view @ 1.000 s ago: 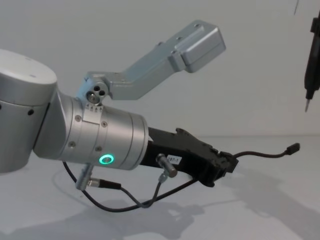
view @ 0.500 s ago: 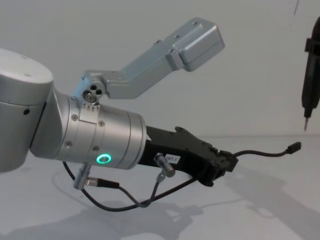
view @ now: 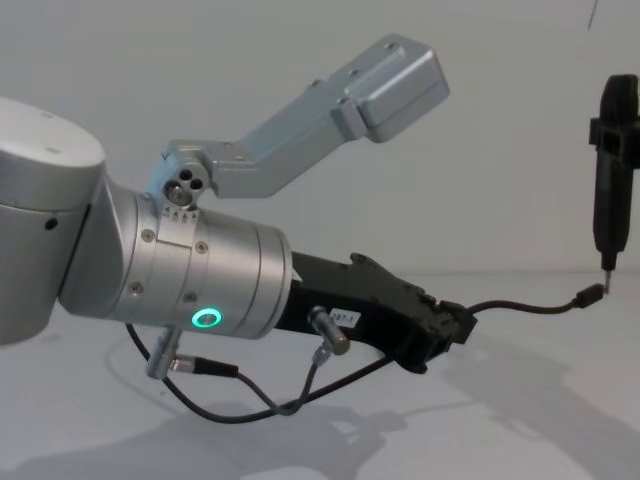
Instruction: Pick up the data cable with the one hand.
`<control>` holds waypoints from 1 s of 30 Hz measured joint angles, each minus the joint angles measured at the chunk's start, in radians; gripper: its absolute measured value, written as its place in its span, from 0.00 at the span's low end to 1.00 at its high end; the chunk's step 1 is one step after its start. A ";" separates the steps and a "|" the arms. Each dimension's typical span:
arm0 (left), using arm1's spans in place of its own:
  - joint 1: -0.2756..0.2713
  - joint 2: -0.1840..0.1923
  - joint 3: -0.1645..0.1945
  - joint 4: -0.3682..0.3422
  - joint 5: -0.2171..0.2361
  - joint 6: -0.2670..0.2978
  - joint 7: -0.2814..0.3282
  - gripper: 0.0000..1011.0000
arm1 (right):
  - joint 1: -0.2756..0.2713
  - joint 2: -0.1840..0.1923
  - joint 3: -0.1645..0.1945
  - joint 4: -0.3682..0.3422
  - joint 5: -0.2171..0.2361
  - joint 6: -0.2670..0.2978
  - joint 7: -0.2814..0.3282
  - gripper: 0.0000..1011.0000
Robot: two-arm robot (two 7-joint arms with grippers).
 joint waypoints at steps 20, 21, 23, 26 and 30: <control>0.000 0.001 0.000 -0.001 0.000 -0.001 0.000 0.04 | -0.006 -0.011 -0.008 0.014 -0.041 -0.013 -0.003 0.28; 0.000 0.001 0.000 -0.001 0.000 -0.001 0.000 0.04 | -0.006 -0.011 -0.008 0.014 -0.042 -0.014 -0.002 0.28; 0.000 0.001 0.000 -0.001 0.000 -0.001 0.000 0.04 | -0.007 -0.012 -0.008 0.015 -0.046 -0.017 -0.001 0.28; 0.000 0.001 0.000 -0.001 0.000 -0.001 0.000 0.04 | -0.008 -0.013 -0.008 0.015 -0.050 -0.020 0.001 0.28; 0.000 0.001 0.000 -0.001 0.000 -0.001 0.000 0.04 | -0.009 -0.014 -0.008 0.016 -0.054 -0.024 0.004 0.28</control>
